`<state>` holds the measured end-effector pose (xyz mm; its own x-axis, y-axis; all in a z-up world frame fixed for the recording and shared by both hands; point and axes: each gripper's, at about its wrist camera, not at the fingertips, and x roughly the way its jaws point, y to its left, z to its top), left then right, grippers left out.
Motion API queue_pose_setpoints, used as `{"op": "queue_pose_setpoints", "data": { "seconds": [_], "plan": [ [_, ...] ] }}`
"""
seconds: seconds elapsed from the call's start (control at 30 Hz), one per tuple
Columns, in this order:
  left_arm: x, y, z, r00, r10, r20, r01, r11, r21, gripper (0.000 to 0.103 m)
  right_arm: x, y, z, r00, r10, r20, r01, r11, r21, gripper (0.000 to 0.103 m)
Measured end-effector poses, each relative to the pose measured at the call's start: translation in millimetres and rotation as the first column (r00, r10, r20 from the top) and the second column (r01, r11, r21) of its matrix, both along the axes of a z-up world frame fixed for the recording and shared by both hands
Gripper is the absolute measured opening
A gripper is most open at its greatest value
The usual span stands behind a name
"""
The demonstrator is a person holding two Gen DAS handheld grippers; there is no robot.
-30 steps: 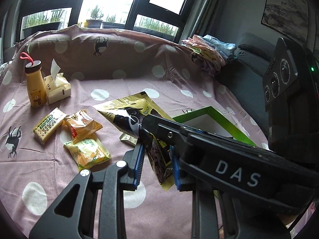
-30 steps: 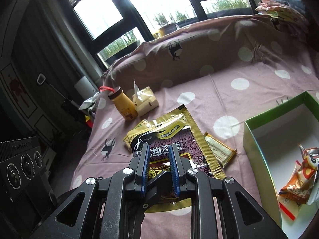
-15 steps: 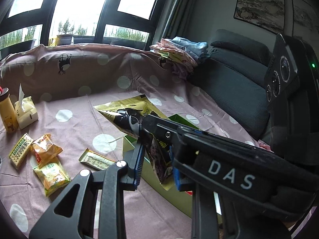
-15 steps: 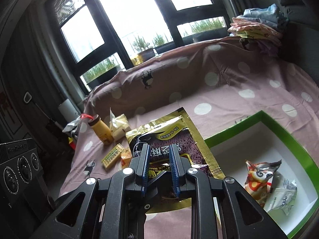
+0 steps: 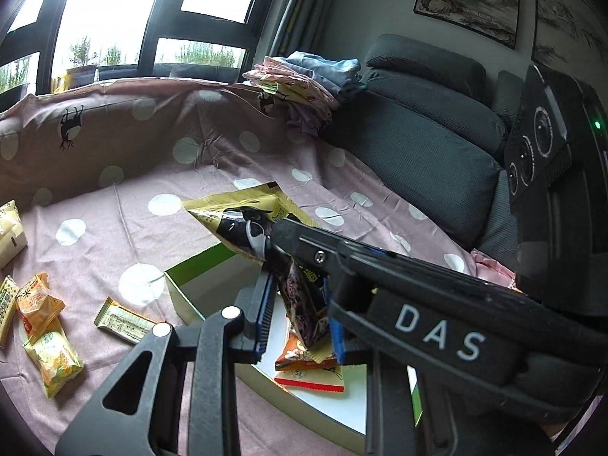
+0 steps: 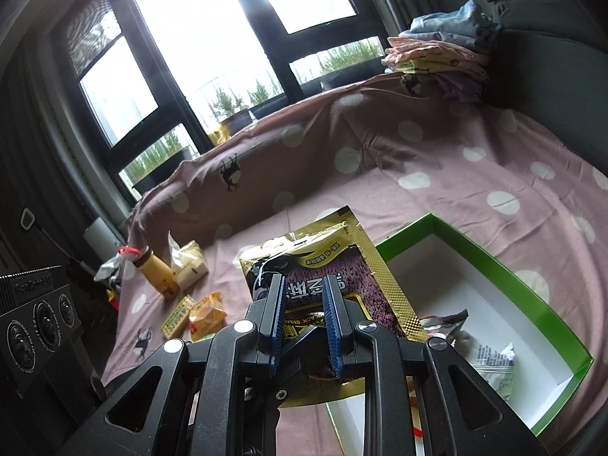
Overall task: Organize snacks
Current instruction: 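Lift the pouch with the right gripper and carry it over the box, then lower the pouch into the box and open the right gripper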
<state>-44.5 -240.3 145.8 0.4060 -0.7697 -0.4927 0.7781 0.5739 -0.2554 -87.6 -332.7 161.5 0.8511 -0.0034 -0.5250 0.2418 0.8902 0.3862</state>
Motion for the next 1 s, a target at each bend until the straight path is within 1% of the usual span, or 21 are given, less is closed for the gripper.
{"op": "queue_pose_setpoints", "data": {
  "seconds": [0.2,0.5,0.73,0.83,1.0],
  "plan": [
    [4,-18,-11,0.998,-0.032,-0.055,0.034,0.999,0.022,0.023,0,-17,-10,0.998,-0.036,-0.05,0.037,0.999,0.014,0.024],
    [14,-35,-24,0.99,-0.057,-0.128,0.064,0.997,0.046,0.023,3,-34,-26,0.992,-0.055,-0.109,0.062,0.997,0.054,0.024],
    [20,-46,-38,0.977,-0.075,-0.198,0.087,0.995,0.055,0.023,6,-43,-38,0.983,-0.073,-0.167,0.087,0.993,0.078,0.024],
    [22,-52,-43,0.97,-0.086,-0.227,0.1,0.994,0.054,0.023,5,-50,-44,0.981,-0.077,-0.178,0.096,0.99,0.099,0.024],
    [24,-56,-50,0.962,-0.086,-0.258,0.109,0.991,0.077,0.023,7,-57,-51,0.975,-0.083,-0.207,0.11,0.987,0.12,0.024]
  ]
}}
